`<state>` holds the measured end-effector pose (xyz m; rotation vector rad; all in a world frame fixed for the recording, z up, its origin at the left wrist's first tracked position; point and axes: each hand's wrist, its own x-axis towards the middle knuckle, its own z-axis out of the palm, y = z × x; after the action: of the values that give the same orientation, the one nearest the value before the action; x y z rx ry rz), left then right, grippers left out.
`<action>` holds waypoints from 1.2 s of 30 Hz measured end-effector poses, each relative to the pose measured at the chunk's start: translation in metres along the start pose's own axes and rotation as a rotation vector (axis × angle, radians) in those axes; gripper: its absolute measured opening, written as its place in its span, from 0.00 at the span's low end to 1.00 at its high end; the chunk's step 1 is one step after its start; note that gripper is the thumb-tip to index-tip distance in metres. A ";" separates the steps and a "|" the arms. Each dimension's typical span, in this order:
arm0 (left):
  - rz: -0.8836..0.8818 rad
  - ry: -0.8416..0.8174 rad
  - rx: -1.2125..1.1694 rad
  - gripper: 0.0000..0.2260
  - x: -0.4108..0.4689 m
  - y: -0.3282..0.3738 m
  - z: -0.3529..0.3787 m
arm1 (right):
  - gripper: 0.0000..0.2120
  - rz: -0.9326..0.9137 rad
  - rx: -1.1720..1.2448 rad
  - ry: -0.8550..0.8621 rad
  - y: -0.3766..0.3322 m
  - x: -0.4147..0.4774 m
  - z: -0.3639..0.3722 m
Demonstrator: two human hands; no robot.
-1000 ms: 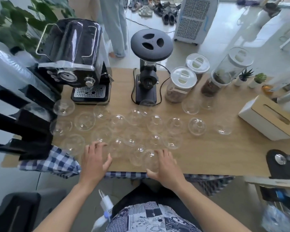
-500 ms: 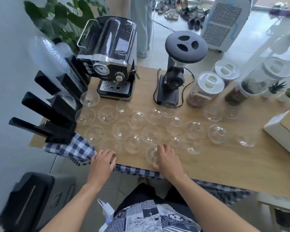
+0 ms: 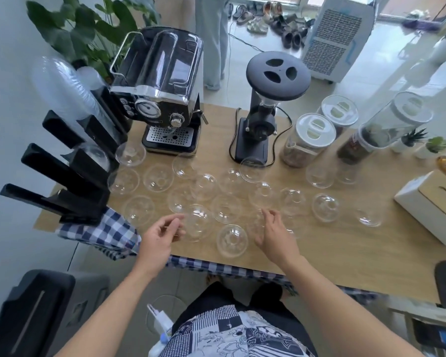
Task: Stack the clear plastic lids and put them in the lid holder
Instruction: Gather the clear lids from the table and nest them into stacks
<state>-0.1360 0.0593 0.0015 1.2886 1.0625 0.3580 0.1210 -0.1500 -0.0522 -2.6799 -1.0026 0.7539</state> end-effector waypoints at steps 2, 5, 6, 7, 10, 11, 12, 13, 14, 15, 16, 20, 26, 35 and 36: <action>-0.147 -0.085 -0.142 0.10 0.004 -0.007 0.022 | 0.37 0.006 -0.041 -0.019 0.001 0.004 0.004; -0.275 -0.174 -0.132 0.11 0.006 -0.020 0.050 | 0.38 0.013 -0.045 -0.030 0.001 0.006 0.007; -0.297 -0.184 -0.117 0.11 0.007 -0.025 0.058 | 0.38 0.014 -0.028 -0.033 0.001 0.006 0.006; -0.311 -0.181 -0.107 0.11 0.007 -0.029 0.064 | 0.38 0.013 -0.009 -0.035 0.002 0.006 0.005; -0.324 -0.136 -0.086 0.10 0.009 -0.043 0.077 | 0.38 0.013 0.039 -0.024 0.006 0.002 0.000; -0.326 -0.117 -0.080 0.10 0.010 -0.047 0.080 | 0.38 0.008 0.052 -0.015 0.008 -0.001 -0.002; -0.327 -0.100 -0.071 0.09 0.011 -0.051 0.082 | 0.38 0.000 0.067 -0.004 0.010 -0.004 -0.004; -0.326 -0.088 -0.059 0.09 0.012 -0.054 0.084 | 0.38 -0.009 0.083 0.012 0.011 -0.009 -0.007; -0.328 -0.077 -0.046 0.08 0.013 -0.056 0.086 | 0.38 -0.017 0.094 0.031 0.011 -0.013 -0.010; -0.330 -0.064 -0.038 0.08 0.013 -0.058 0.088 | 0.38 -0.025 0.096 0.050 0.011 -0.019 -0.013; -0.331 -0.053 -0.030 0.07 0.014 -0.059 0.090 | 0.38 -0.035 0.094 0.063 0.009 -0.024 -0.015; -0.315 -0.031 0.027 0.06 0.017 -0.061 0.100 | 0.40 -0.102 0.094 0.012 -0.004 -0.041 -0.012; -0.326 -0.035 0.062 0.05 0.019 -0.065 0.107 | 0.39 -0.125 0.046 -0.079 -0.022 -0.049 0.012; 0.109 0.078 0.604 0.07 0.020 -0.047 0.076 | 0.37 -0.103 -0.010 -0.078 -0.016 -0.041 0.022; 0.148 0.109 0.636 0.09 0.021 -0.047 0.070 | 0.37 -0.101 -0.014 -0.074 -0.015 -0.039 0.022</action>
<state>-0.0848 0.0186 -0.0556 1.9380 1.2275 0.2050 0.0761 -0.1644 -0.0500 -2.6078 -1.1552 0.8339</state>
